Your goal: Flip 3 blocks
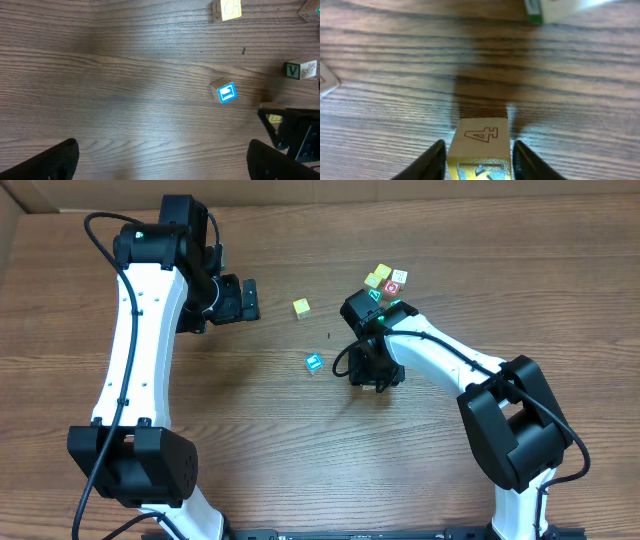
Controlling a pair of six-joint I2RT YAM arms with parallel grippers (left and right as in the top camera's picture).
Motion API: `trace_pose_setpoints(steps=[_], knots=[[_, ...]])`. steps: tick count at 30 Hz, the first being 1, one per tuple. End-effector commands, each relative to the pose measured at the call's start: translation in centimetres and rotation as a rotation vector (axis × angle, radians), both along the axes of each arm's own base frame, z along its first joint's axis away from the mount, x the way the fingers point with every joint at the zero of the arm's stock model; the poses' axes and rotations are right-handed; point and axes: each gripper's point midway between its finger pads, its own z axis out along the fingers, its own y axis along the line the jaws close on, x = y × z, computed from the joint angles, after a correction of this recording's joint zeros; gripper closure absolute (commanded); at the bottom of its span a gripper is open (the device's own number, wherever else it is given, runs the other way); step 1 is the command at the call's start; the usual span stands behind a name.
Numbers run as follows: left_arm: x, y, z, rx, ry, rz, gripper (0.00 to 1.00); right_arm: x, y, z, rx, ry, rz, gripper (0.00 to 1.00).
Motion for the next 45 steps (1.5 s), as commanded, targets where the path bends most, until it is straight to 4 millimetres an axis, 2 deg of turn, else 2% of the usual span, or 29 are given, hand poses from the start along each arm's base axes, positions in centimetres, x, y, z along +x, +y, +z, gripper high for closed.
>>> trace_pose_setpoints(steps=[1,3,9,12,16,19,22,24,25,28,29,31,36,40,45], knots=[[0.0,0.4,-0.4,0.005,0.013,0.027,0.00,0.2,0.1,-0.2,0.005,-0.003,-0.011,0.30],[0.0,0.4,-0.4,0.005,0.013,0.027,0.00,0.5,0.1,-0.2,0.006,-0.015,-0.011,0.00],[0.0,0.4,-0.4,0.005,0.013,0.027,0.00,2.1,-0.6,0.8,0.027,-0.032,-0.023,0.00],[0.0,0.4,-0.4,0.005,0.013,0.027,0.00,3.6,-1.1,3.4,0.049,-0.040,-0.058,0.00],[0.0,0.4,-0.4,0.005,0.013,0.027,0.00,4.7,-0.8,7.5,0.096,-0.053,-0.073,0.01],[0.0,0.4,-0.4,0.005,0.013,0.027,0.00,5.0,0.8,9.4,0.183,-0.050,-0.062,0.00],[0.0,0.4,-0.4,0.005,0.013,0.027,0.00,5.2,1.3,9.7,0.208,-0.055,-0.059,0.00],[0.0,0.4,-0.4,0.005,0.013,0.027,0.00,5.5,0.9,9.5,0.181,-0.075,-0.064,0.00],[0.0,0.4,-0.4,0.005,0.013,0.027,0.00,5.6,0.6,9.3,0.167,-0.078,-0.066,0.11],[0.0,0.4,-0.4,0.005,0.013,0.027,0.00,5.0,0.3,8.9,0.123,-0.074,-0.056,0.60],[0.0,0.4,-0.4,0.005,0.013,0.027,0.00,4.7,0.2,8.7,0.102,-0.072,-0.050,0.66],[0.0,0.4,-0.4,0.005,0.013,0.027,0.00,4.0,0.1,8.4,0.063,-0.066,-0.037,0.67],[0.0,0.4,-0.4,0.005,0.013,0.027,0.00,2.8,0.0,8.1,-0.006,-0.056,-0.006,0.59],[0.0,0.4,-0.4,0.005,0.013,0.027,0.00,2.0,0.2,7.7,-0.031,-0.051,0.016,0.58],[0.0,0.4,-0.4,0.005,0.013,0.027,0.00,0.5,-0.5,5.5,-0.072,-0.009,0.027,0.57]])
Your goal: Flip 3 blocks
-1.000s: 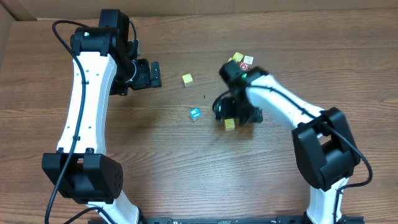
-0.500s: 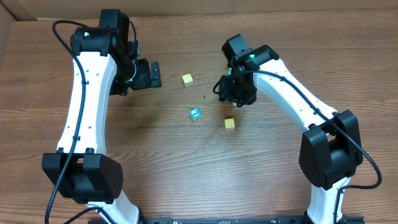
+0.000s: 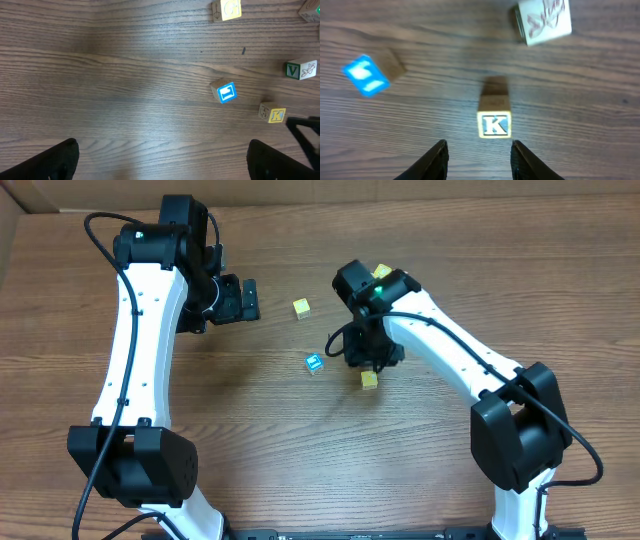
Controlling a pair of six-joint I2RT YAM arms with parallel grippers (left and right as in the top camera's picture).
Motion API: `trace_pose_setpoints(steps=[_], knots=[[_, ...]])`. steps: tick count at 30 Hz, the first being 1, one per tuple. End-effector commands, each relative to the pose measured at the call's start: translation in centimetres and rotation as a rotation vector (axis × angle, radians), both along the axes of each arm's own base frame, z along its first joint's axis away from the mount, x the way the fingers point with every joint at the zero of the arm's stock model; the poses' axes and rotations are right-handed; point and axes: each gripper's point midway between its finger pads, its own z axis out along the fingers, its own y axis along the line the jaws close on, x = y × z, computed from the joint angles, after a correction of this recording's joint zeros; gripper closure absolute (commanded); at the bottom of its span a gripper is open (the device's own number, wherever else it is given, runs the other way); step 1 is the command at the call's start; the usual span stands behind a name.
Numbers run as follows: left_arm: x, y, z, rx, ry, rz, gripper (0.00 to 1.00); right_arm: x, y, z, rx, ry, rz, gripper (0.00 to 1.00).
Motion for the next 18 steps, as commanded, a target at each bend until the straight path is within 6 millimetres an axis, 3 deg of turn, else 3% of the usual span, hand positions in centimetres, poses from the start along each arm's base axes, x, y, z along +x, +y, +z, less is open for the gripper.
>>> trace_pose_setpoints(steps=[1,12,18], knots=[[0.0,0.4,-0.4,0.005,0.014,0.027,0.00,-0.8,-0.9,-1.1,-0.034,0.002,0.002,0.57],[0.0,0.4,-0.4,0.005,0.014,0.027,0.00,-0.4,-0.4,-4.8,0.010,-0.047,0.000,0.53],[0.0,0.4,-0.4,0.005,0.014,0.027,0.00,-0.8,-0.6,-5.4,0.007,-0.038,-0.023,0.62]])
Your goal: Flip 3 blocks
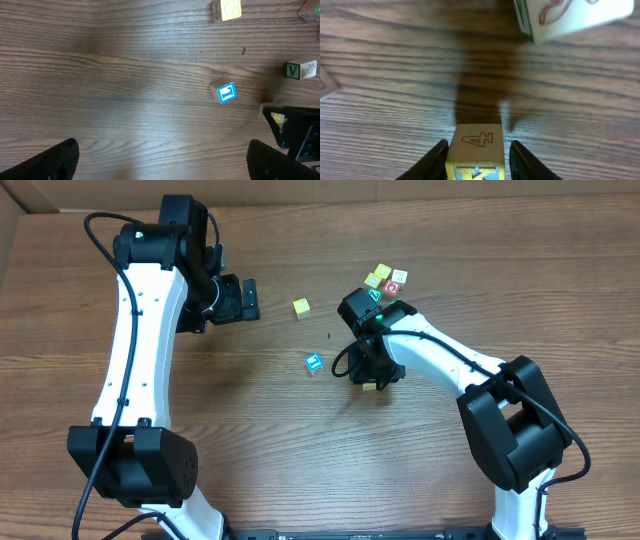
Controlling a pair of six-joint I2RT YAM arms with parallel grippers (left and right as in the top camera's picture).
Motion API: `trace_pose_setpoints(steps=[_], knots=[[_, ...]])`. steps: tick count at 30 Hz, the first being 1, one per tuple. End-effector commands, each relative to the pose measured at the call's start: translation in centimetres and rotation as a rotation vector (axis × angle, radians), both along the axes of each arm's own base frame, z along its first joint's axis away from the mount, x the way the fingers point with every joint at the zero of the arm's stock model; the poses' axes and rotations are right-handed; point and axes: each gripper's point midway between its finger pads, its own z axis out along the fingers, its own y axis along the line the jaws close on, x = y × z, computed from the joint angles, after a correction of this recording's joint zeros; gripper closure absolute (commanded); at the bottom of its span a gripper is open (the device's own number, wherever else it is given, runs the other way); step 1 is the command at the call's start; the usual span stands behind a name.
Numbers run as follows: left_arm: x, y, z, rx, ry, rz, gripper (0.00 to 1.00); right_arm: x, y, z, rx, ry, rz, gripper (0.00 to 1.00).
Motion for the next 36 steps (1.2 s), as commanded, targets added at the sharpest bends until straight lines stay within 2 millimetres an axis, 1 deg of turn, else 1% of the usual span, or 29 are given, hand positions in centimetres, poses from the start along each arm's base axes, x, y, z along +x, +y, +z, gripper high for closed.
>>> trace_pose_setpoints(steps=[1,5,7,10,15,20,23,26,36], knots=[[0.0,0.4,-0.4,0.004,0.014,0.027,0.00,-0.1,0.2,0.6,0.010,-0.013,-0.018,0.63],[0.0,0.4,-0.4,0.004,0.014,0.027,0.00,-0.6,0.7,0.6,0.040,0.017,-0.015,0.69],[0.0,0.4,-0.4,0.005,0.013,0.027,0.00,-1.3,1.5,0.7,0.089,0.053,-0.011,0.69],[0.0,0.4,-0.4,0.004,0.014,0.027,0.00,-2.3,2.1,0.8,0.120,0.100,-0.004,0.69],[0.0,0.4,-0.4,0.004,0.014,0.027,0.00,-4.4,1.8,0.8,0.078,0.170,-0.022,0.69],[0.0,0.4,-0.4,0.005,0.014,0.027,0.00,-6.6,2.8,0.9,0.046,0.204,0.009,0.69],[0.0,0.4,-0.4,0.004,0.014,0.027,0.00,-7.5,3.3,0.8,0.025,0.208,-0.008,0.69],[0.0,0.4,-0.4,0.005,0.014,0.027,0.00,-7.7,3.6,0.8,0.013,0.196,-0.008,0.69],[0.0,0.4,-0.4,0.004,0.014,0.027,0.00,-6.6,4.8,0.7,0.055,0.144,-0.005,0.68]])
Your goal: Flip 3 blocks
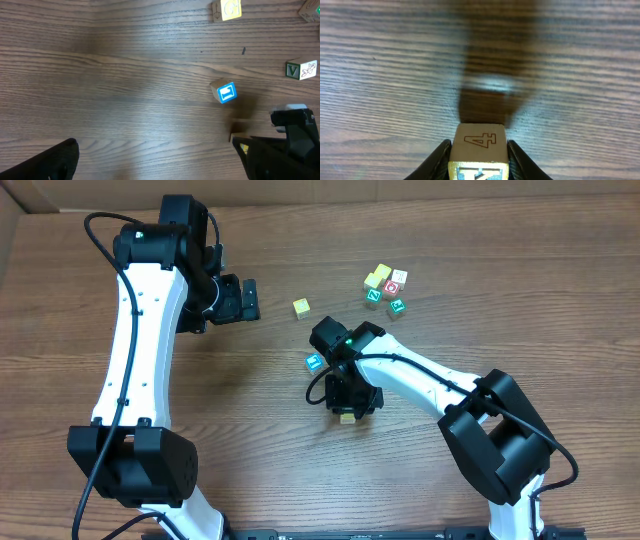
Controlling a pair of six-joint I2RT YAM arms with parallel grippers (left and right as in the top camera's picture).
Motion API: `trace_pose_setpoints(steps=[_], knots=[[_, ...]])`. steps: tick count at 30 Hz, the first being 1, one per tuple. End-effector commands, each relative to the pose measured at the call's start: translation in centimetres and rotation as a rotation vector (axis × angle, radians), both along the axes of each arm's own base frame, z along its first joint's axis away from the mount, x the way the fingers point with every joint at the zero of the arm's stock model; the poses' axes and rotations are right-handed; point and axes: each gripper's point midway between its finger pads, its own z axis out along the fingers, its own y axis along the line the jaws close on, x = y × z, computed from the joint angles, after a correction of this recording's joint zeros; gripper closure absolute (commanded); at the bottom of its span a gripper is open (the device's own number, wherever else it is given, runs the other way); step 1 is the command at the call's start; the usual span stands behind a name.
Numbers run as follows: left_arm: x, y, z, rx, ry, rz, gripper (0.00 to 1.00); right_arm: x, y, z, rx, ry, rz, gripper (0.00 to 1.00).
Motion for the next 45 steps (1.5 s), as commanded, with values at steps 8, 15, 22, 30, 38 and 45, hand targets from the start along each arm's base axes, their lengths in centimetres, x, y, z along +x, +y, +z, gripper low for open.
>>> trace_pose_setpoints(steps=[8,15,22,30,38,45], knots=[[0.0,0.4,-0.4,0.004,0.013,0.027,0.00,0.4,0.1,0.6,0.014,-0.027,-0.012,0.32],[0.0,0.4,-0.4,0.004,0.014,0.027,0.00,4.6,-0.2,3.2,0.059,-0.109,-0.022,0.32],[0.0,0.4,-0.4,0.004,0.014,0.027,0.00,10.6,-3.2,5.8,-0.005,-0.283,-0.073,0.35],[0.0,0.4,-0.4,0.004,0.014,0.027,0.00,14.5,-6.0,5.1,-0.095,-0.447,-0.110,0.36],[0.0,0.4,-0.4,0.004,0.014,0.027,0.00,15.9,-6.2,5.3,-0.132,-0.523,0.036,0.36],[0.0,0.4,-0.4,0.004,0.014,0.027,0.00,16.7,-6.6,5.3,-0.149,-0.551,0.021,0.40]])
